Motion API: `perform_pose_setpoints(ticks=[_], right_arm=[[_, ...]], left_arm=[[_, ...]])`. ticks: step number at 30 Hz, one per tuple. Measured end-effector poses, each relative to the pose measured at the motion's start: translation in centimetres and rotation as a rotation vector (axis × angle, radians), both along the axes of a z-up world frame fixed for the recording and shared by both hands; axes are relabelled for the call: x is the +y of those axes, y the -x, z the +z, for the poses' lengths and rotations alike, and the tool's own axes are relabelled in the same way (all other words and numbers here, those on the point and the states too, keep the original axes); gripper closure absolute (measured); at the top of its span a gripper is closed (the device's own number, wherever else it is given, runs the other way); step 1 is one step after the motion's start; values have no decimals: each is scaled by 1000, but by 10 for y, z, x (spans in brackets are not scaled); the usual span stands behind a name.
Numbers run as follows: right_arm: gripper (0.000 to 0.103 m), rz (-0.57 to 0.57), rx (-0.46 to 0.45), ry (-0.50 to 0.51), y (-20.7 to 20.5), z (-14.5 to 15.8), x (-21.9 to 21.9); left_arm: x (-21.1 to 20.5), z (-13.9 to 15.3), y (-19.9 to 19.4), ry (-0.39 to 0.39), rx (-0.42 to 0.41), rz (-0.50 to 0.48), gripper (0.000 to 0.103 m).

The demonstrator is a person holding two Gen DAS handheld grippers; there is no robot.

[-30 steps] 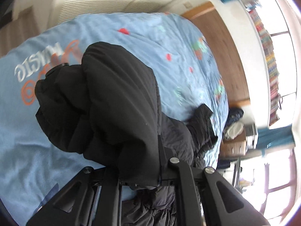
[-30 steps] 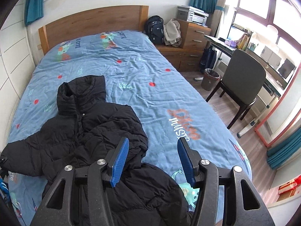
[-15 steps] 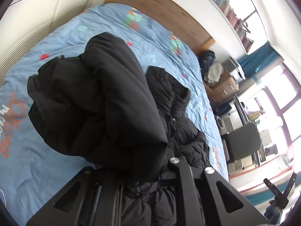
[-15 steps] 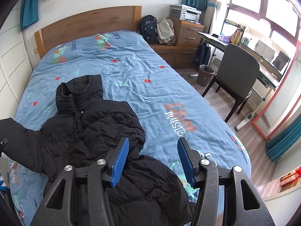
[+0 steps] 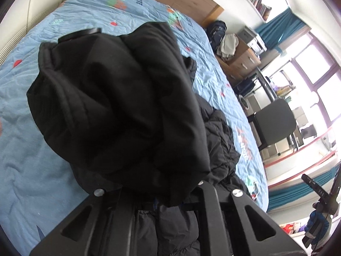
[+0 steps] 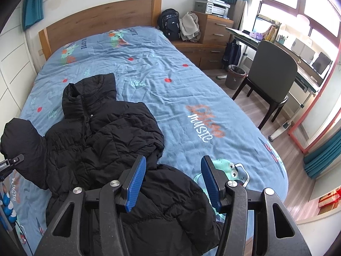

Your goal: Fold large clothes

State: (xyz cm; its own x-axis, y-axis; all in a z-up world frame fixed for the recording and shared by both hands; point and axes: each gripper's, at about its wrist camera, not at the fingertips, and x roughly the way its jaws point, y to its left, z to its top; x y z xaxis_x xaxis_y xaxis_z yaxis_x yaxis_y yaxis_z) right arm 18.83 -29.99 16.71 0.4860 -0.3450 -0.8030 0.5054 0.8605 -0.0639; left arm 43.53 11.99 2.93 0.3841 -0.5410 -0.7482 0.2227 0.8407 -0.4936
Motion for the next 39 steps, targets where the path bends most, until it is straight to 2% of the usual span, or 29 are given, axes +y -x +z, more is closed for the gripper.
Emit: perform_pose_setpoints(ticks=[10, 16, 21, 26, 29, 34, 39], right_arm=[[50, -48, 31, -115, 0, -48, -55], [50, -15, 49, -152, -11, -72, -72], [50, 10, 75, -184, -18, -92, -80], [50, 40, 86, -201, -23, -103, -82], [50, 65, 91, -196, -27, -106, -80], [49, 114, 94, -208, -36, -111, -70], [49, 249, 90, -196, -59, -108, -31]], left_arm=[[-55, -46, 15, -176, 83, -68, 91], [-73, -70, 25, -252, 122, -70, 91], [-77, -82, 32, -268, 157, -43, 90], [-87, -87, 36, -264, 199, -51, 74], [-89, -90, 43, -267, 216, -70, 69], [-100, -89, 53, -278, 240, -109, 67], [-87, -67, 55, -278, 213, -97, 67]])
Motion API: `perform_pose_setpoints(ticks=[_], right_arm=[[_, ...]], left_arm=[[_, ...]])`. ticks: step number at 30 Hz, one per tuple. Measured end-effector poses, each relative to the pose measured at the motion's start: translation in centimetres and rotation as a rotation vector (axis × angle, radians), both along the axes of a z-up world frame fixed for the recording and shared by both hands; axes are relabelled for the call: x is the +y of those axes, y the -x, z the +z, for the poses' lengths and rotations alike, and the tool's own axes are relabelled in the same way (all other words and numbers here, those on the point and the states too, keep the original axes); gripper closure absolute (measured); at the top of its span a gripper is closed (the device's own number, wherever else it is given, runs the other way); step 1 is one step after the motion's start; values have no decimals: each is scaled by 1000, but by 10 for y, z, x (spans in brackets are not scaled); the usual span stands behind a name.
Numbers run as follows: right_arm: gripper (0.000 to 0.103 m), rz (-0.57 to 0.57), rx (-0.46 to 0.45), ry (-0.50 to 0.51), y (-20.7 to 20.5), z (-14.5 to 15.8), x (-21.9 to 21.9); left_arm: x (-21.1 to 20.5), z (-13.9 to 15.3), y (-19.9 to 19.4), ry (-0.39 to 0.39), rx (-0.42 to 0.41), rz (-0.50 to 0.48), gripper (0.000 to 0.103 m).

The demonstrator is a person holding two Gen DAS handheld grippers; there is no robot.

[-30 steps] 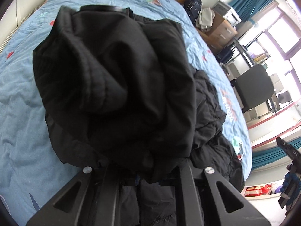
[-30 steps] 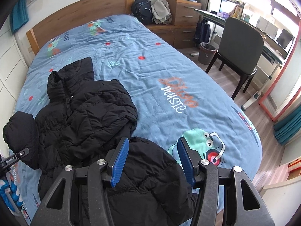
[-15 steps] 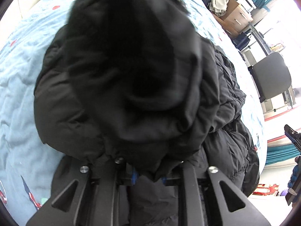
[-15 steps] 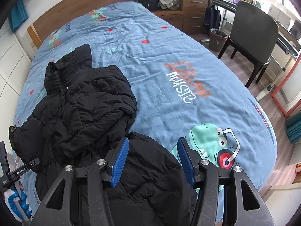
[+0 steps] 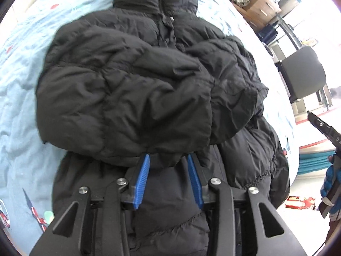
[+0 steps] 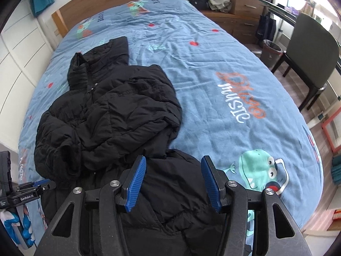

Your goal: Fold large clothes

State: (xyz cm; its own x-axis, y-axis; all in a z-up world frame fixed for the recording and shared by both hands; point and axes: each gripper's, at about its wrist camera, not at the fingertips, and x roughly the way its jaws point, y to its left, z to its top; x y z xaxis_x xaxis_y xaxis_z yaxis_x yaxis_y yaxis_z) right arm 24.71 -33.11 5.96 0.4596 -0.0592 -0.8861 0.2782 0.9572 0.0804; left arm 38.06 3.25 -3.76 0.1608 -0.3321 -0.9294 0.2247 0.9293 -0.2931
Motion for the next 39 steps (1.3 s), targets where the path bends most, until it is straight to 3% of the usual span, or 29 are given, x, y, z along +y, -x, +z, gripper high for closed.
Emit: perform_pose_setpoints(ticks=[5, 13, 18, 22, 25, 29, 34, 39], right_arm=[[49, 186, -42, -21, -33, 7, 67], [48, 471, -70, -21, -75, -4, 187], [48, 560, -44, 10, -85, -36, 228], [48, 574, 46, 49, -87, -81, 231], [47, 587, 134, 47, -79, -121, 215], [47, 618, 157, 35, -63, -151, 195], [47, 609, 180, -11, -59, -149, 180], [47, 601, 199, 21, -51, -129, 158]], left_arm=[[25, 23, -16, -15, -62, 65, 51], [66, 13, -67, -80, -115, 168, 50], [73, -12, -87, -117, -113, 181, 50], [70, -48, -88, -137, -87, 180, 49], [68, -74, -86, -136, -67, 181, 43], [56, -91, -83, -179, -79, 163, 40], [50, -91, -84, -217, -78, 186, 40], [45, -50, -76, -206, -151, 255, 40]])
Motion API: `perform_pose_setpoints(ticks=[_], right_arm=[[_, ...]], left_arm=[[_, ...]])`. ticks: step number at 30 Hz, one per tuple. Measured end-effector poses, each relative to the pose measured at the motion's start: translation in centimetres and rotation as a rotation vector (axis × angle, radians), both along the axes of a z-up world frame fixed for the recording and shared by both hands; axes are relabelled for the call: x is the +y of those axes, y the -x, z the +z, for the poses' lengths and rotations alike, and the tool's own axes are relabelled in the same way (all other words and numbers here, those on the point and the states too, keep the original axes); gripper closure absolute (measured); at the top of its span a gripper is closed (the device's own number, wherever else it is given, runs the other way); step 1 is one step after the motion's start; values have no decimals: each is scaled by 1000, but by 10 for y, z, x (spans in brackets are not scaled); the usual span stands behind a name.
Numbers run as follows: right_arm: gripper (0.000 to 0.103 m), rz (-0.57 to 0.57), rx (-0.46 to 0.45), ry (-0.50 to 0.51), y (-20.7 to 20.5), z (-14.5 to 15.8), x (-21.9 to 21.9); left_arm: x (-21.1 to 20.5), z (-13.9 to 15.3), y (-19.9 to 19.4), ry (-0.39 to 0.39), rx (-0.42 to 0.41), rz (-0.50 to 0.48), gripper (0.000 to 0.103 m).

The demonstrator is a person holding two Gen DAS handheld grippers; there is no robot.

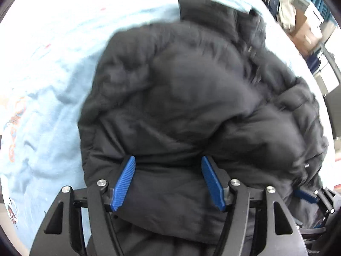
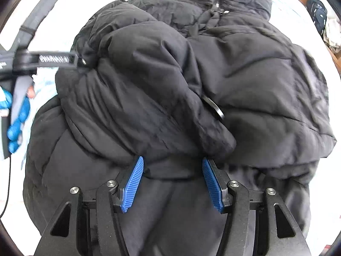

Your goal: Fold large clothes

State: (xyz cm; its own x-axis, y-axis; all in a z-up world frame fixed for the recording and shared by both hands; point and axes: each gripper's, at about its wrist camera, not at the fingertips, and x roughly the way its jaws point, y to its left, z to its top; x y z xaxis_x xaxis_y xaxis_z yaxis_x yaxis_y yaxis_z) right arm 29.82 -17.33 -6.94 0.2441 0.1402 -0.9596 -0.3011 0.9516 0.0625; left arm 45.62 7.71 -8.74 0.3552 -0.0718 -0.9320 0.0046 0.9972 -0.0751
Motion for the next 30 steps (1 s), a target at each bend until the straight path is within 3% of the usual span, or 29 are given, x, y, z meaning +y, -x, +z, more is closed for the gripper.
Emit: perform_pose_setpoints(ticks=[5, 9, 11, 16, 21, 25, 30], right_arm=[[45, -54, -68, -28, -5, 37, -30], [43, -83, -155, -29, -31, 63, -43], [41, -82, -157, -24, -43, 61, -43], [41, -94, -77, 31, -58, 15, -45], [41, -81, -45, 66, -63, -2, -50], [41, -97, -20, 91, -67, 6, -48], [41, -133, -79, 44, -54, 41, -42]], left_arm=[[-41, 28, -10, 22, -80, -59, 40], [-79, 17, -18, 30, -76, -121, 40], [-91, 2, -24, 23, -51, -118, 38], [-97, -31, -34, 15, 7, -74, 33], [-99, -44, -40, -9, 43, -81, 29], [-95, -29, -38, 13, 45, -55, 29], [-81, 4, -14, 17, -54, -7, 29]])
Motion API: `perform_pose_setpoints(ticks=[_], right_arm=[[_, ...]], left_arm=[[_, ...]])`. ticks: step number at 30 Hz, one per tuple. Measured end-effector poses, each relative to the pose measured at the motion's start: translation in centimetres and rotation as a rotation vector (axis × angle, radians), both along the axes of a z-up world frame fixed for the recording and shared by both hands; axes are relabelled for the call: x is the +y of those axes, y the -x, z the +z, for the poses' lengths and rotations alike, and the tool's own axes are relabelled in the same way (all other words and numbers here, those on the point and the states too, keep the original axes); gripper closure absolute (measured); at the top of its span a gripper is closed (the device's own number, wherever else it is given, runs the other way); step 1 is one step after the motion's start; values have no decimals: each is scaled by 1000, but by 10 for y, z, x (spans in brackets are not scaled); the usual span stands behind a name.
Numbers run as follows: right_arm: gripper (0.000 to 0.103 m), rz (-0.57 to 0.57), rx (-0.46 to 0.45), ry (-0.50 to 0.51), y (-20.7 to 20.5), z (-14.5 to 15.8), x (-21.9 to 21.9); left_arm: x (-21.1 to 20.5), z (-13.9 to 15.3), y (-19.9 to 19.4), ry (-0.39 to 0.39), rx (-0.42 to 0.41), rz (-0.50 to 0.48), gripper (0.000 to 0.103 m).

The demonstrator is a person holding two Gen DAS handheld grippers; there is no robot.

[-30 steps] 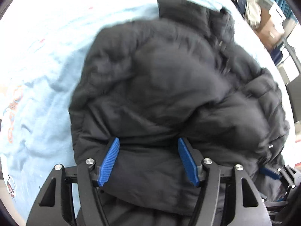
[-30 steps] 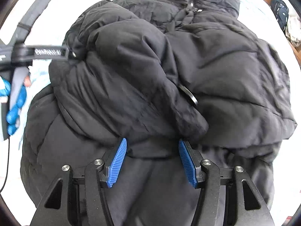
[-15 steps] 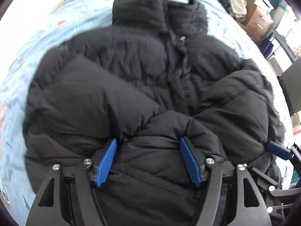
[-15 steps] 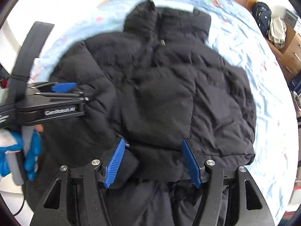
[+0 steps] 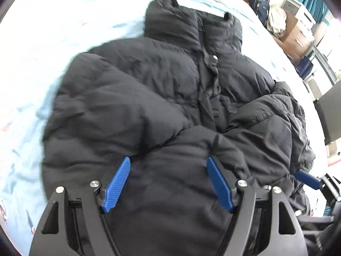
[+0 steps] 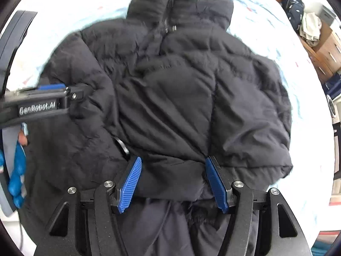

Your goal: Fold large clothes

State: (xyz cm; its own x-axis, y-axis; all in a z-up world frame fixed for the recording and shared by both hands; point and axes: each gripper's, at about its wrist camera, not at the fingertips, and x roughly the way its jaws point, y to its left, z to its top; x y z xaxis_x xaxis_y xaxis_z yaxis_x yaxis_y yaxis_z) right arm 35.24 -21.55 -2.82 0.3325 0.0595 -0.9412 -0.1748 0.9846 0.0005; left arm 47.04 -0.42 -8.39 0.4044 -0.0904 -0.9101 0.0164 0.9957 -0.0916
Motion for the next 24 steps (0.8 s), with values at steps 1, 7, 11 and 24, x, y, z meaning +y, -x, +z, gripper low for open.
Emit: perform_pose_setpoints(ticks=[1, 7, 11, 24], right_arm=[[41, -2, -17, -15, 4, 7, 2], [40, 30, -16, -29, 24, 3, 27], [40, 35, 40, 21, 33, -21, 33], [40, -33, 24, 19, 46, -21, 19]], left_arm=[[5, 3, 7, -1, -10, 12, 29], [22, -9, 27, -22, 30, 26, 29], [22, -16, 28, -41, 28, 21, 29], [23, -26, 32, -55, 11, 23, 29]])
